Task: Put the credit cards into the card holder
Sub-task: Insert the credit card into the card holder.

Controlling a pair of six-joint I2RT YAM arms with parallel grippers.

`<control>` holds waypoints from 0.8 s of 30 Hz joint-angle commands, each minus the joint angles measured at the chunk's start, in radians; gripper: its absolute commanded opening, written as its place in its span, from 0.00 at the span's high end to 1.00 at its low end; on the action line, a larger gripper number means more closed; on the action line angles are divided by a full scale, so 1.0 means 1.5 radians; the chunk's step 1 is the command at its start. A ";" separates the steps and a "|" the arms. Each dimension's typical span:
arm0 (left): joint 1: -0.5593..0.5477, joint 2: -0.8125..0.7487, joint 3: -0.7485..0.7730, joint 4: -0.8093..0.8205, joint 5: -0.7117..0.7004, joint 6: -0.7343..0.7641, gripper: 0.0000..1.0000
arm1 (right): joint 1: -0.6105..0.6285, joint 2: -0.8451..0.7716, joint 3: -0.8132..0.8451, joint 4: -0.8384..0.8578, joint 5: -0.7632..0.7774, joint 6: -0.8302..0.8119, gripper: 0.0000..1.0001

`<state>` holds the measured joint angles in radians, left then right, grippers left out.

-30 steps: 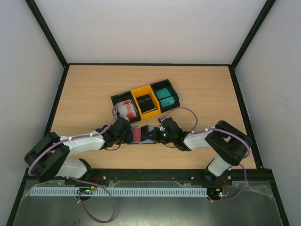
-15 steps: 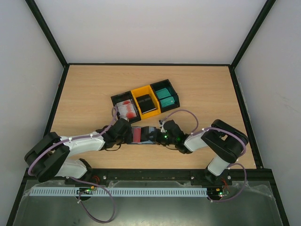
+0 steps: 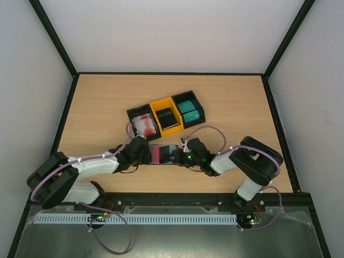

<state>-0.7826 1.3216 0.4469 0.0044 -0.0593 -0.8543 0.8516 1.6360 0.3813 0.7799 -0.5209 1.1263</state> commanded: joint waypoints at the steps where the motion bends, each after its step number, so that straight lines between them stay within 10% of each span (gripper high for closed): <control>1: -0.004 0.001 -0.020 -0.032 0.003 -0.007 0.83 | 0.006 0.045 0.020 0.018 -0.008 0.000 0.98; 24: -0.004 -0.002 -0.031 -0.033 0.011 -0.013 0.70 | 0.021 0.143 0.071 0.069 -0.020 0.061 0.98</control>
<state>-0.7826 1.3159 0.4377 0.0319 -0.0410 -0.8665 0.8719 1.8183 0.4717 0.8810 -0.5491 1.1984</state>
